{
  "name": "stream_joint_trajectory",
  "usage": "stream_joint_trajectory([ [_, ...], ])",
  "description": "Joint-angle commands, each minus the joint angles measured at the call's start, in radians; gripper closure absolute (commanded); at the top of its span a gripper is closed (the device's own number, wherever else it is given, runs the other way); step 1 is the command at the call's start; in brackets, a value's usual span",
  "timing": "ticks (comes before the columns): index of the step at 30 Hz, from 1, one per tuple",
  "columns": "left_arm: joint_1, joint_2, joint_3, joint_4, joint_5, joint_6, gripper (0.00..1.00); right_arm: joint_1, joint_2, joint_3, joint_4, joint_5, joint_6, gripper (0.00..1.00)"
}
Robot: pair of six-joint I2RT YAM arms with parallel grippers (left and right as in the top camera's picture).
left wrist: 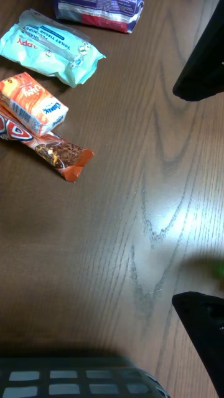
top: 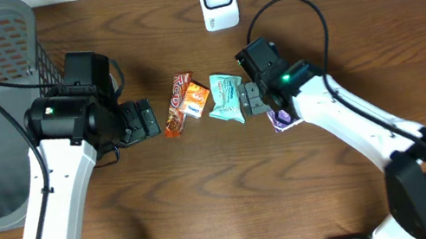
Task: Scan the item barcode
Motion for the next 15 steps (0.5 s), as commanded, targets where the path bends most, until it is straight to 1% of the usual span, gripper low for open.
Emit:
stream_joint_trajectory([
  [1,-0.001,0.005,0.002,-0.005,-0.006,-0.013,0.02,0.007,0.06,-0.013,-0.003,0.01,-0.015,0.16],
  [5,-0.001,0.005,0.002,-0.005,-0.006,-0.013,0.02,0.009,0.133,-0.013,-0.004,0.01,-0.006,0.19],
  [13,-0.001,0.005,0.002,-0.005,-0.006,-0.013,0.02,0.009,0.235,-0.013,0.001,0.01,0.097,0.2],
  [14,-0.001,0.005,0.002,-0.005,-0.006,-0.013,0.02,0.009,0.242,-0.013,0.002,0.01,0.109,0.17],
  [15,-0.001,0.005,0.002,-0.005,-0.006,-0.013,0.02,0.009,0.246,-0.013,0.002,0.01,0.125,0.09],
])
